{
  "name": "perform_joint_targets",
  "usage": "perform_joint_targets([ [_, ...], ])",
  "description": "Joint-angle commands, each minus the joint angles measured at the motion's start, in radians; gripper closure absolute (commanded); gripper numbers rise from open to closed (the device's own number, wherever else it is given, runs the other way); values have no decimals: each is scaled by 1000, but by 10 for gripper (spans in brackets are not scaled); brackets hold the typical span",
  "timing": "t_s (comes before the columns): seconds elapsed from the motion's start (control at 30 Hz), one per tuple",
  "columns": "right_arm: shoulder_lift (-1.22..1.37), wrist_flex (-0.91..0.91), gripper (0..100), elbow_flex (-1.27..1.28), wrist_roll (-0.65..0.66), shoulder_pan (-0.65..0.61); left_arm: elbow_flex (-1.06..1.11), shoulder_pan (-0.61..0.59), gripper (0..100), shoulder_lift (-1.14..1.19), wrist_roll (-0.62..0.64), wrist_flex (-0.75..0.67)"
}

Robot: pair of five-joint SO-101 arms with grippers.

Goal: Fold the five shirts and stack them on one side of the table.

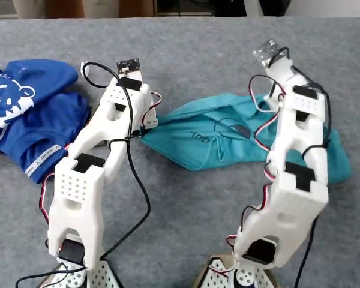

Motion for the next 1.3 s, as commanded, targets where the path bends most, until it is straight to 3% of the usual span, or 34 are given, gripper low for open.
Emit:
perform_joint_targets([
  [0.0,108,-107,996,-188,9,24,23,-20,982,-2,-6,23],
  [0.1,240,-163,993,-352,6,31,23,-18,982,-2,-6,23],
  [0.17,294,-107,974,-470,-3,42,23,-18,982,-2,-8,23],
  [0.27,300,170,838,-642,-101,48,23,-18,982,-2,-8,23],
  [0.33,295,354,801,-782,-143,67,23,-18,982,-2,-8,23],
  [0.5,297,907,800,-1067,64,140,12,9,982,-2,-130,60],
  [0.57,314,1040,800,-1090,173,174,18,17,982,-4,-167,64],
  [0.67,337,1157,796,-1086,236,223,23,18,982,-5,-170,66],
  [0.93,326,1171,795,-858,227,420,-29,40,982,-10,-176,172],
  [1.17,317,1056,805,-495,256,453,-54,118,982,-10,-213,236],
  [1.27,318,1051,917,-450,261,489,-46,127,982,-10,-284,282],
])
